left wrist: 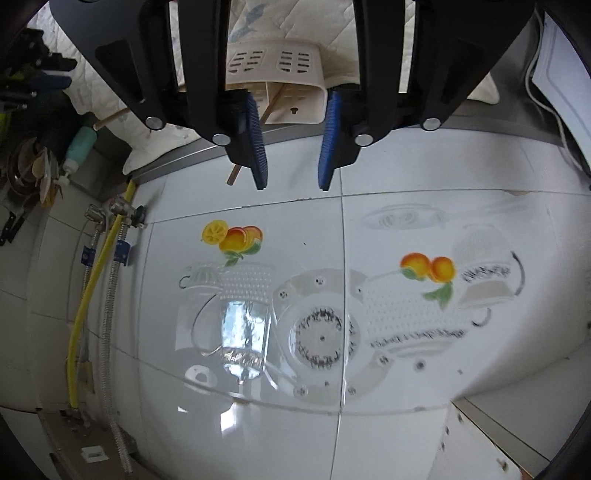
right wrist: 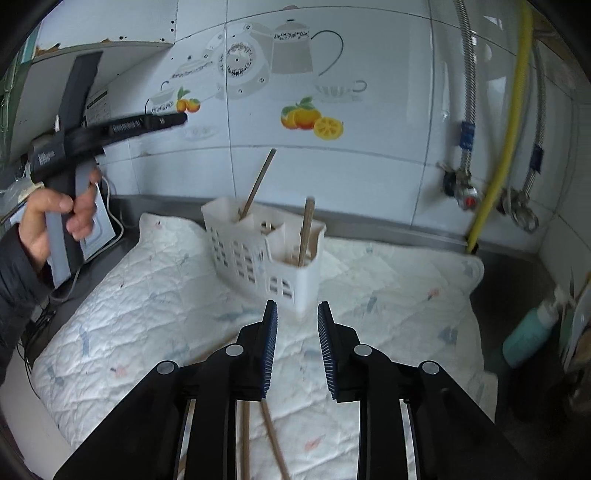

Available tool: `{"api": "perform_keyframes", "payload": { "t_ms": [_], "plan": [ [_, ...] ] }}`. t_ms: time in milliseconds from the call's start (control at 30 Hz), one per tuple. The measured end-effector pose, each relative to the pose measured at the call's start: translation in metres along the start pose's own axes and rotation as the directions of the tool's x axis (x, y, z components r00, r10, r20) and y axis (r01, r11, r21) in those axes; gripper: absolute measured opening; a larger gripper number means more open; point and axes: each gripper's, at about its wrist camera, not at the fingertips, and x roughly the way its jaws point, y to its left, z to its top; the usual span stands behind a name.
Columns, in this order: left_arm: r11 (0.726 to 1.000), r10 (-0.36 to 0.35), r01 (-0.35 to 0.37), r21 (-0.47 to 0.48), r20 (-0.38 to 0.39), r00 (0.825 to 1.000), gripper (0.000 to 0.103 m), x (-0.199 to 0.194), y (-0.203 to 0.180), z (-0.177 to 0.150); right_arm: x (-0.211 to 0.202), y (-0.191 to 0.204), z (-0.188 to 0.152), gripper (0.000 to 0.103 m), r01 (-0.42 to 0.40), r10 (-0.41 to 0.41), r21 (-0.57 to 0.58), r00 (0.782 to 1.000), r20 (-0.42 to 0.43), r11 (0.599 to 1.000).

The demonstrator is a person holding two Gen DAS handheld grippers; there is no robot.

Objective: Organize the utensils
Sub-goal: 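Return the left tool to the pile and grasp a chopstick while the right tool grasps another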

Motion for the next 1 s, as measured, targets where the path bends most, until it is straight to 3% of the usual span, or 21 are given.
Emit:
{"api": "perform_keyframes", "payload": {
  "t_ms": [267,600,800,1000],
  "plan": [
    [1.000,-0.014,0.015,0.009,-0.026,1.000,0.044,-0.059,-0.005,-0.044,-0.012,0.018,-0.066,0.023,-0.025,0.027,0.042,0.999,-0.045,0.999],
    [0.999,-0.046,0.042,-0.028,-0.150,0.988,0.046,-0.111,-0.007,-0.140,-0.018,0.037,-0.153,0.023,-0.023,0.032,0.077,0.992,-0.121,0.997],
    [0.995,-0.091,0.080,-0.053,-0.273,0.958,0.046,-0.118,-0.011,-0.205,-0.007,0.045,-0.183,0.022,-0.004,0.015,0.067,0.985,-0.170,0.998],
    [0.992,-0.121,0.101,-0.075,-0.361,0.925,0.045,-0.114,-0.012,-0.244,0.003,0.050,-0.195,0.020,0.013,-0.003,0.053,0.982,-0.189,0.999]
  ]
}}
